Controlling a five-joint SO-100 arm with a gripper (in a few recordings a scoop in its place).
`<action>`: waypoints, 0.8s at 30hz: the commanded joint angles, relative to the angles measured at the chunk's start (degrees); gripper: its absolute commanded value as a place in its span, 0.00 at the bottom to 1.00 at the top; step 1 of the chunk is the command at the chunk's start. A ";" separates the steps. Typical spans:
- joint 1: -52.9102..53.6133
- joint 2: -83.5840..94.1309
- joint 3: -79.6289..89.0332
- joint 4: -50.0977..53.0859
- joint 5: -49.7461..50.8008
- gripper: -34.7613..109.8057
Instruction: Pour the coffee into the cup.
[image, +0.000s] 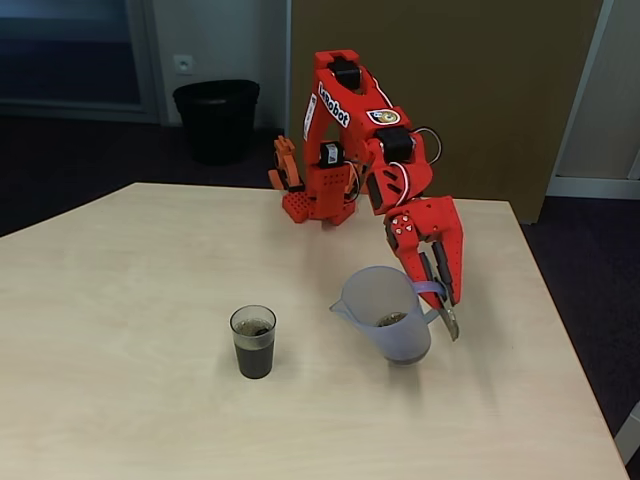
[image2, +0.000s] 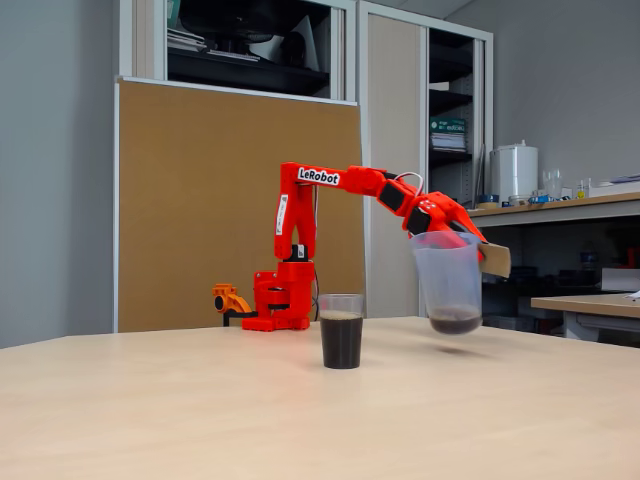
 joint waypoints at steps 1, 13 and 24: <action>-3.43 -1.14 -5.80 3.52 -4.48 0.24; -11.95 -7.91 -7.21 1.93 -22.24 0.24; -10.81 -8.96 -3.08 -6.42 -33.66 0.24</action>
